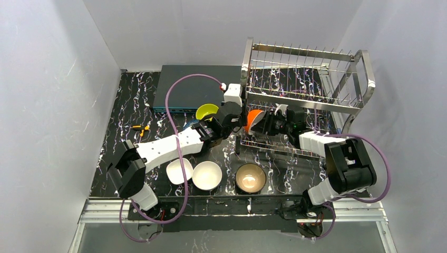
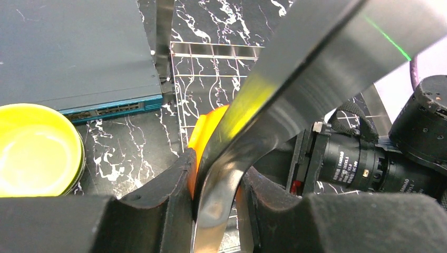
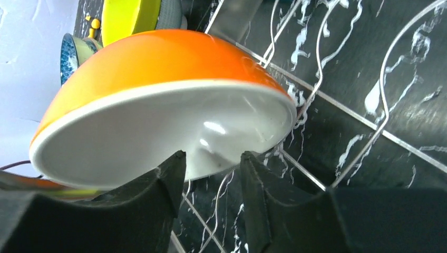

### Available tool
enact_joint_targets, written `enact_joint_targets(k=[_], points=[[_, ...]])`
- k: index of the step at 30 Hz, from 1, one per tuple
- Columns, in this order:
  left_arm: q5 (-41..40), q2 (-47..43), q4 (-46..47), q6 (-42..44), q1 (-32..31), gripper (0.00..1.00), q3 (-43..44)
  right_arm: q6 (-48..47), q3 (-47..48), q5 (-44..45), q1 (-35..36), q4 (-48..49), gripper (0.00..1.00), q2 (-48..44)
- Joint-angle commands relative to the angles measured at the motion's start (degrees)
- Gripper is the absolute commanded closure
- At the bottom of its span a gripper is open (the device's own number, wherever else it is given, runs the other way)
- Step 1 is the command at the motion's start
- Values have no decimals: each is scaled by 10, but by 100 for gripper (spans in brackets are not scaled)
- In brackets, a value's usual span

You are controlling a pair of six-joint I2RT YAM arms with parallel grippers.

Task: Load the bowls into the dish rack
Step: Adjust the bowl in the dish rack.

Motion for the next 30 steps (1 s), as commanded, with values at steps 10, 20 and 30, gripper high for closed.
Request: enact_joint_targets(k=[10, 20, 30], points=[[-12, -14, -38, -75, 10, 100, 4, 20, -28, 55, 4, -175, 40, -93], [-8, -20, -39, -78, 10, 100, -5, 70, -73, 53, -1, -170, 40, -164], [-4, -20, -39, -80, 10, 100, -10, 110, -100, 11, -2, -58, 29, -237]])
